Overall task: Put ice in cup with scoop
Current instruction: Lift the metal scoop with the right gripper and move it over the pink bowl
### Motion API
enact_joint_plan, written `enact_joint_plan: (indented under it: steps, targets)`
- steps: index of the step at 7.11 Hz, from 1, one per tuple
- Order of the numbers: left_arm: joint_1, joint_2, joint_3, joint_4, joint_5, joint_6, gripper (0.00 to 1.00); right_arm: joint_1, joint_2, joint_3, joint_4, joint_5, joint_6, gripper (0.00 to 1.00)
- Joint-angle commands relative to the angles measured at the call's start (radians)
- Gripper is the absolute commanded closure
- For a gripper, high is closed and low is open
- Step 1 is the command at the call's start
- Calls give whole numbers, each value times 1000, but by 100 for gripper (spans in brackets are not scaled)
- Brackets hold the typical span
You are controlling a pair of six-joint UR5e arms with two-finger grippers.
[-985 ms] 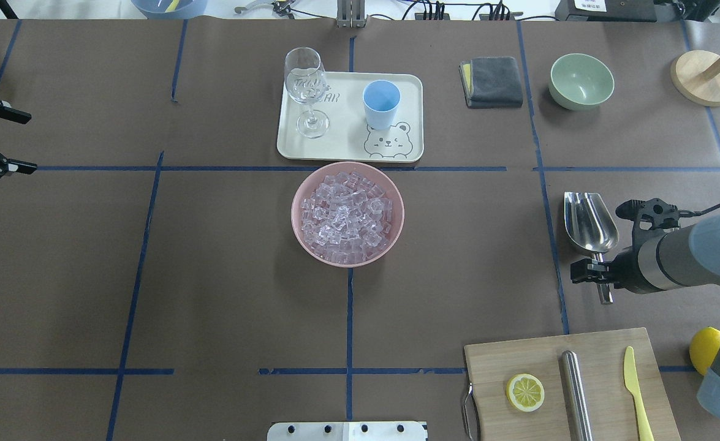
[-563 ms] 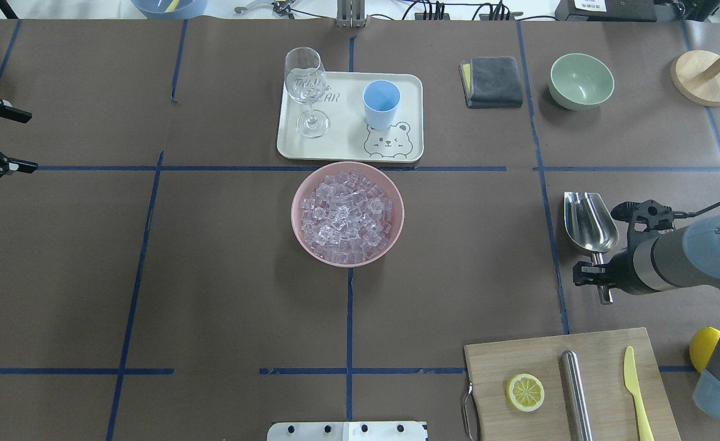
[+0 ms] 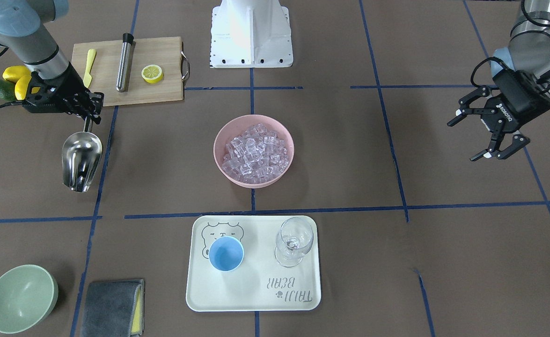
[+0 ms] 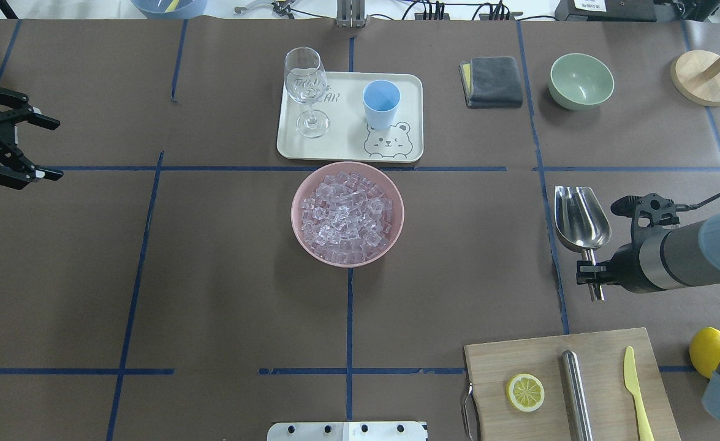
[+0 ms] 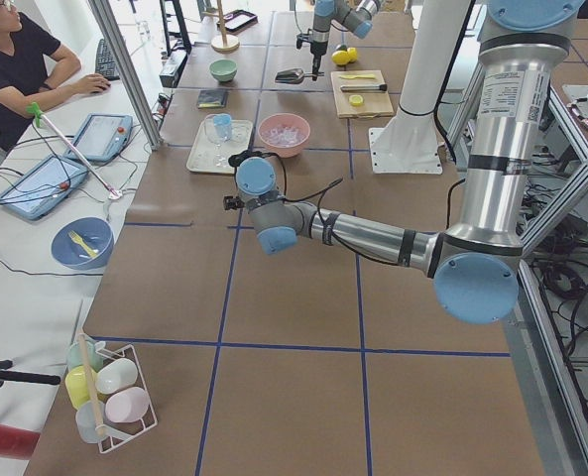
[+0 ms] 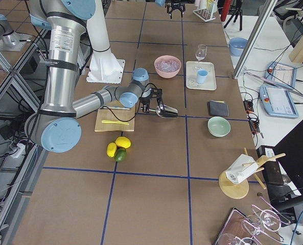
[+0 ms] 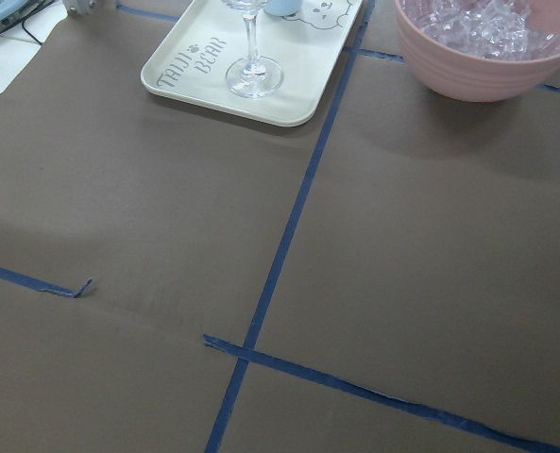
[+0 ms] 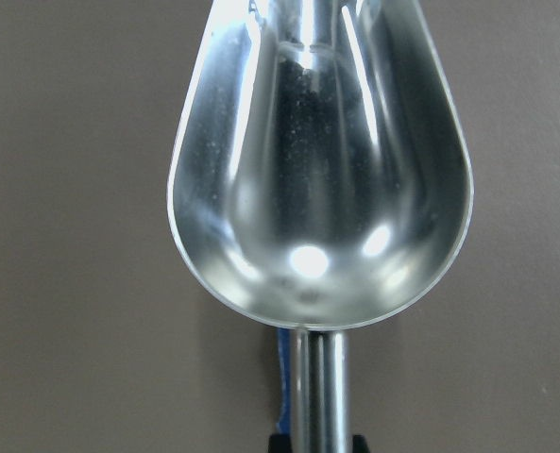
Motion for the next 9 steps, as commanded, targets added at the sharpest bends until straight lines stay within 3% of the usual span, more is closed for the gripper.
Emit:
enact_joint_plan:
  steps: [1, 2, 4, 7, 9]
  targets:
    - [128, -109, 43, -1, 54, 0, 0, 50, 6, 71, -7, 33, -83, 100]
    - [217, -144, 47, -1, 143, 0, 0, 81, 6, 87, -6, 47, -103, 100]
    - [378, -221, 56, 4, 258, -2, 0, 124, 23, 107, -7, 117, -436, 100]
    - [461, -243, 63, 1, 329, 2, 0, 49, 103, 115, -17, 123, -646, 100]
    - [471, -246, 63, 1, 349, 2, 0, 22, 164, 117, -29, 123, -666, 100]
